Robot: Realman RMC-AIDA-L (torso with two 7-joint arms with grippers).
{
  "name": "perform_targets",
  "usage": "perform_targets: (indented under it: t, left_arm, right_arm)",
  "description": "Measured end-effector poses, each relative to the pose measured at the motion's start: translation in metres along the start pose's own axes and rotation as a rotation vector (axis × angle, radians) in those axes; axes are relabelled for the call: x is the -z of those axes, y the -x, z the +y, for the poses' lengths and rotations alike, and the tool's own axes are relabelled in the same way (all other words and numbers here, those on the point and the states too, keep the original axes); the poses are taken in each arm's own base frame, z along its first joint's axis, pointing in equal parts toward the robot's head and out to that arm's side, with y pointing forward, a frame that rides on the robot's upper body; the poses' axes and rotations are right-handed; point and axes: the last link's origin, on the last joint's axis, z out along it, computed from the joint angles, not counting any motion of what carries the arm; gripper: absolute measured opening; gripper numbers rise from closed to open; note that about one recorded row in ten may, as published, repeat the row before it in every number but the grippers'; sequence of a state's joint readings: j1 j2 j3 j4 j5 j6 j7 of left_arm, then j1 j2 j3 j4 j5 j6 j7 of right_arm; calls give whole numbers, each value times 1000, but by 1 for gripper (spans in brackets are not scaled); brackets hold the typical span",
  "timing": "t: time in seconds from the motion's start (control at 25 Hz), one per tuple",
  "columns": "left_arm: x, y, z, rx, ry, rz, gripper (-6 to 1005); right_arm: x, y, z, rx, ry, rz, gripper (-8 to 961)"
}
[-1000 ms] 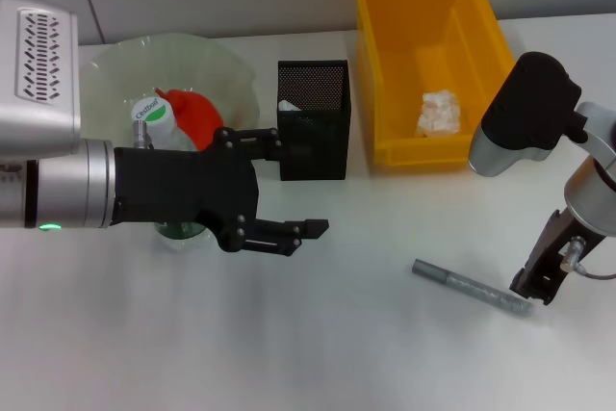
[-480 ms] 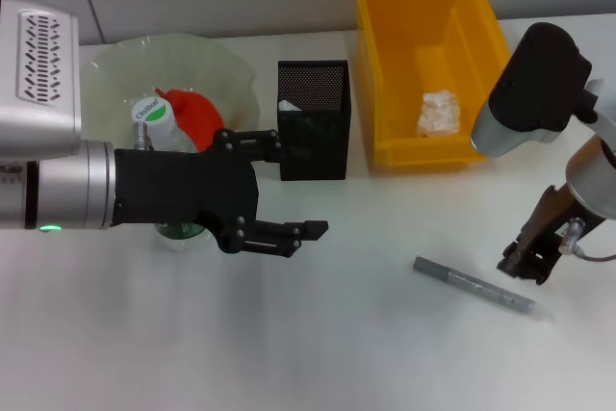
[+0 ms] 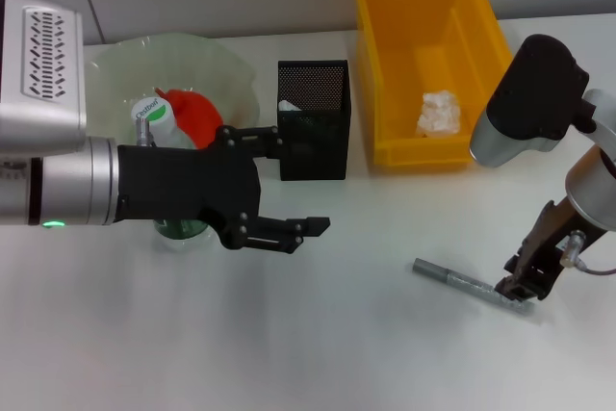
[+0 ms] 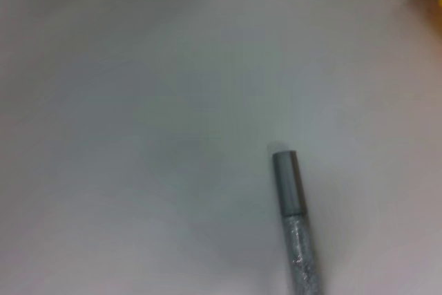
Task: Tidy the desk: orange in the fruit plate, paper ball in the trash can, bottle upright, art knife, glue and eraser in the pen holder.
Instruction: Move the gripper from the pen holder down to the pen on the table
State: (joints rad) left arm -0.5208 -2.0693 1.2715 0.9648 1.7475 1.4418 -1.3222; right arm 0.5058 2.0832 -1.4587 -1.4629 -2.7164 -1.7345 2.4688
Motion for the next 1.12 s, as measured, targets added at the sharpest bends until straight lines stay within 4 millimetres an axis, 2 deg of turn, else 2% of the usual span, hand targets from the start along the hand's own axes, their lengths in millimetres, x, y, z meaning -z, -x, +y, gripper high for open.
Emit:
perform_targets:
  t: [1.12]
  left_arm:
    - [-1, 0, 0, -1, 3, -3, 813]
  right_arm:
    - [-6, -5, 1, -16, 35, 15, 335]
